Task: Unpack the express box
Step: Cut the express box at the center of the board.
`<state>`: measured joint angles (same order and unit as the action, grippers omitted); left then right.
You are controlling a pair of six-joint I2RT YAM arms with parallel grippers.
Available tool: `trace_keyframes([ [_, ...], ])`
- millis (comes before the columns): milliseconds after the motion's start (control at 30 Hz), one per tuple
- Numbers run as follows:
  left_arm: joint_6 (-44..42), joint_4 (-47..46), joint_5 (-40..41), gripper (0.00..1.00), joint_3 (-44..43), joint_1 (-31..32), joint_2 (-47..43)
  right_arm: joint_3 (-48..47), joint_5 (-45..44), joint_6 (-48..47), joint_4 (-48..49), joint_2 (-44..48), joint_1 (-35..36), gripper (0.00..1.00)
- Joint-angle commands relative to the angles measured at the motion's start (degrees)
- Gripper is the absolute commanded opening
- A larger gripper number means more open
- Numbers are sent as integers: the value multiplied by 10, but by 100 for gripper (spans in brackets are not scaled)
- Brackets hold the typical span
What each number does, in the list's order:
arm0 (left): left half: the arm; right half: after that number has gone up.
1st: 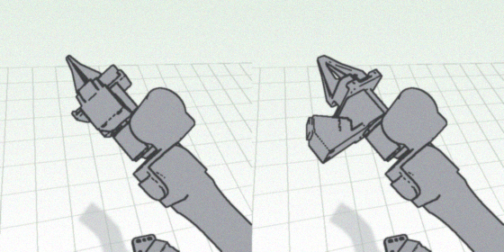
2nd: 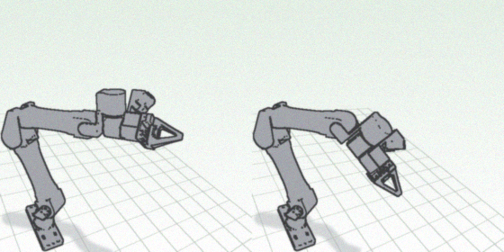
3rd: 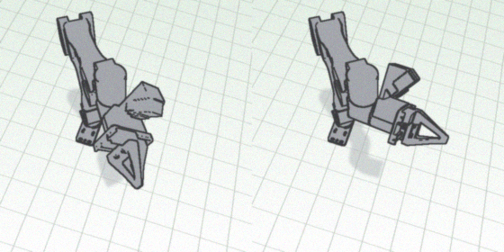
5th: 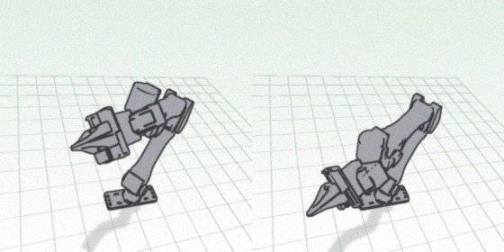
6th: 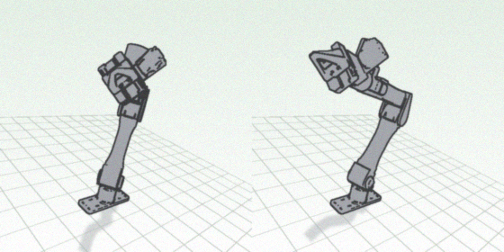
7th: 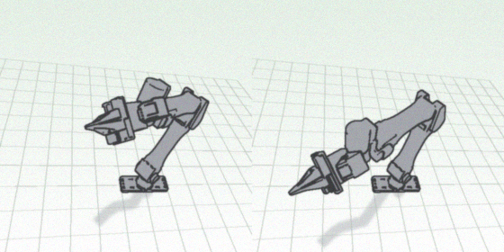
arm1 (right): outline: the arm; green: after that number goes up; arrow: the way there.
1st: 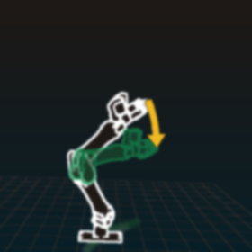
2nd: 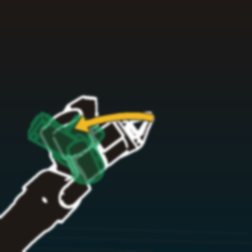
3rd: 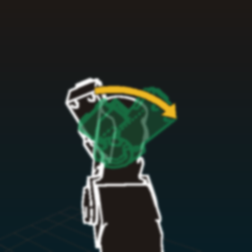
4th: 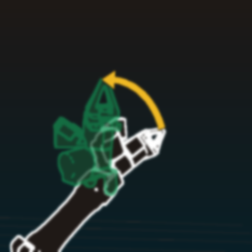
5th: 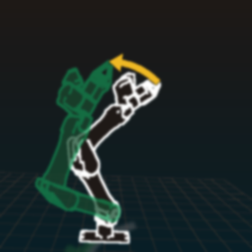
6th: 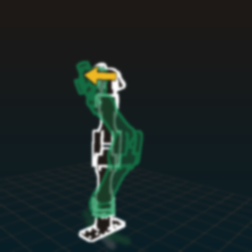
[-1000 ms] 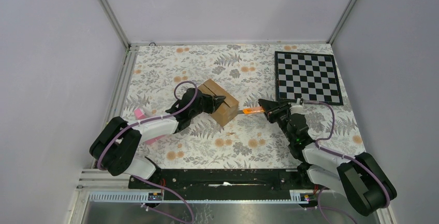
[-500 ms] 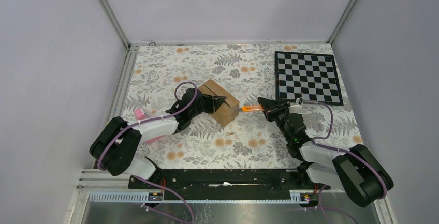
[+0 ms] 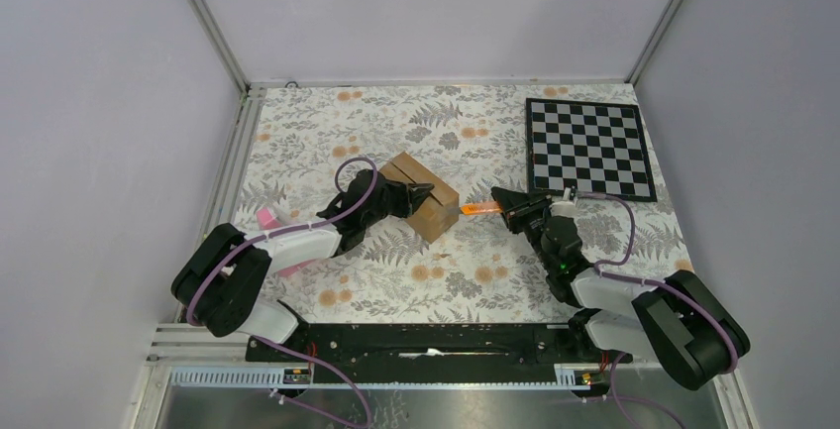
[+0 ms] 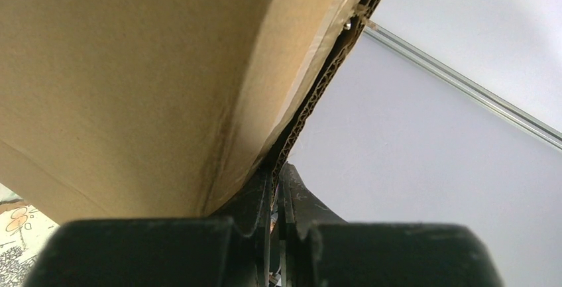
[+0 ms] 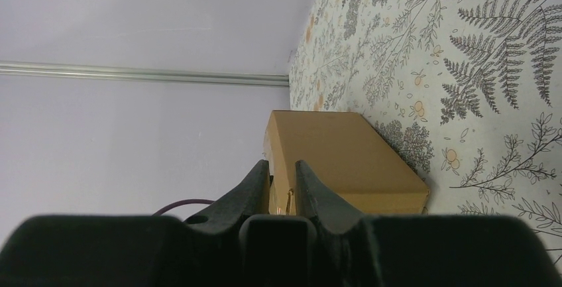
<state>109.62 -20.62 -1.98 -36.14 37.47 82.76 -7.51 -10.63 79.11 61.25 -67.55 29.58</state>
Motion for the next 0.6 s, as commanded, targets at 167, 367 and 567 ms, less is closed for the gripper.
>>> trace_keyframes([
  [167,33,-14,-26,0,2,4,9,-18,-34,-7,43,-11,9,0],
  [367,32,-13,-27,0,3,5,7,-18,-44,1,53,-15,10,0],
  [567,35,-17,-27,0,2,7,8,-19,-48,1,39,-13,14,0],
])
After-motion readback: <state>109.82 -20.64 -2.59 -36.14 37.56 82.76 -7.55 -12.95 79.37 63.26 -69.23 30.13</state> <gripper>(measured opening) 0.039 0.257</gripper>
